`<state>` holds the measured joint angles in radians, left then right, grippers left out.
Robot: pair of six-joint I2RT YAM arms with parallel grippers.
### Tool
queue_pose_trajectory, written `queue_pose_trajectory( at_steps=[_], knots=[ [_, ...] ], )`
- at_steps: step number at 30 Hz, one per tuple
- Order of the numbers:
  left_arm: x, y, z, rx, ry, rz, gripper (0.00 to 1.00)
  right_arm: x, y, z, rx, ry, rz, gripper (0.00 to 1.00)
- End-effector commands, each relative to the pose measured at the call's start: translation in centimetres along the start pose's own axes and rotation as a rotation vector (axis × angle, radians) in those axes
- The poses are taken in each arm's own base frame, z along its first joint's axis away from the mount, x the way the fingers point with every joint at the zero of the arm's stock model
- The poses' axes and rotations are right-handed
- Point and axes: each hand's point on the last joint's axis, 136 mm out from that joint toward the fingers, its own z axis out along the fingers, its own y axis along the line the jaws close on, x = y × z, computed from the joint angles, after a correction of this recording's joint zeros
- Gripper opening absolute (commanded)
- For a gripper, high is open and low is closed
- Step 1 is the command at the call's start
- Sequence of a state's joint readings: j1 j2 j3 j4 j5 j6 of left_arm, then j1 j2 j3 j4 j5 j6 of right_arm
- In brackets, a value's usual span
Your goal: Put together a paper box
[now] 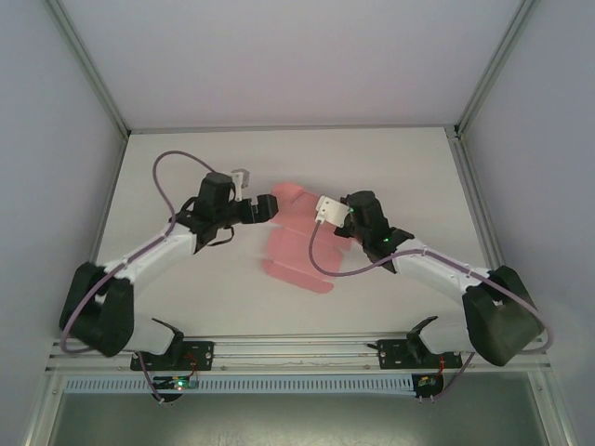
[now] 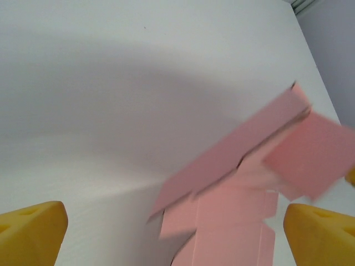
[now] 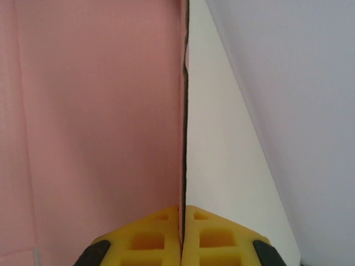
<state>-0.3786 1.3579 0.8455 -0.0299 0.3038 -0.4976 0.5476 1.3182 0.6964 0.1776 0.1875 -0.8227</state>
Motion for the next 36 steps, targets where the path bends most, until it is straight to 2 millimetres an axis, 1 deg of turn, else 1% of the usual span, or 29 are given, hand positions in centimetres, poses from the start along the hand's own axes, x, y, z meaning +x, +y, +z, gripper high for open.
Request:
queue_pose_trajectory(
  at_steps=[1,3,4,6,8,9,11,13,15,17,18,22,27,31,34,36],
  knots=[
    [4.1,3.8,-1.2,-0.143,0.092,-0.001,1.00,-0.1,-0.9,-0.8,0.018,-0.048,0.085,0.00],
    [5.0,5.1,-1.8,-0.200,0.097,-0.020,1.00,-0.2,-1.0,-1.2,0.007,-0.069,0.099,0.00],
    [5.1,5.9,-2.0,-0.238,0.088,-0.039,1.00,-0.4,-1.0,-1.4,0.001,-0.083,0.102,0.00],
    [4.6,7.6,-2.3,-0.306,0.052,-0.101,1.00,-0.6,-0.5,-1.6,-0.024,-0.101,0.098,0.00],
    [3.8,8.5,-2.0,-0.325,0.018,-0.147,1.00,-0.7,-0.5,-1.7,-0.031,-0.111,0.103,0.00],
    [3.4,8.7,-1.4,-0.327,0.007,-0.152,1.00,-0.7,-0.4,-1.6,-0.036,-0.112,0.106,0.00],
    [2.7,7.8,0.1,-0.260,0.010,-0.153,1.00,-0.6,-0.3,-1.3,-0.039,-0.101,0.115,0.00],
    [2.0,6.3,1.7,-0.154,0.006,-0.158,1.00,-0.4,-0.2,-1.0,-0.041,-0.087,0.127,0.00],
    [1.4,5.6,2.8,-0.097,-0.015,-0.155,1.00,-0.3,-0.1,-0.8,-0.045,-0.080,0.139,0.00],
    [0.8,5.2,3.4,-0.063,-0.036,-0.132,1.00,-0.2,0.0,-0.6,-0.046,-0.077,0.151,0.00],
    [0.6,4.6,3.7,-0.018,-0.047,-0.114,1.00,-0.2,-0.2,-0.5,-0.040,-0.075,0.163,0.00],
    [0.4,2.6,4.5,0.109,-0.048,-0.079,1.00,-0.4,0.2,-0.1,-0.063,-0.079,0.174,0.00],
    [0.9,1.6,6.3,0.130,0.000,-0.024,1.00,-0.8,0.3,-0.1,-0.072,-0.091,0.184,0.00],
    [1.5,0.1,7.5,0.172,0.019,0.028,1.00,-1.2,0.4,-0.3,-0.084,-0.109,0.188,0.00],
    [2.0,0.6,8.5,0.115,0.036,0.043,1.00,-1.6,1.0,-0.6,-0.103,-0.133,0.174,0.00],
    [2.7,1.2,9.3,0.065,0.064,0.054,1.00,-1.6,1.5,-0.8,-0.114,-0.139,0.153,0.00]
  ],
)
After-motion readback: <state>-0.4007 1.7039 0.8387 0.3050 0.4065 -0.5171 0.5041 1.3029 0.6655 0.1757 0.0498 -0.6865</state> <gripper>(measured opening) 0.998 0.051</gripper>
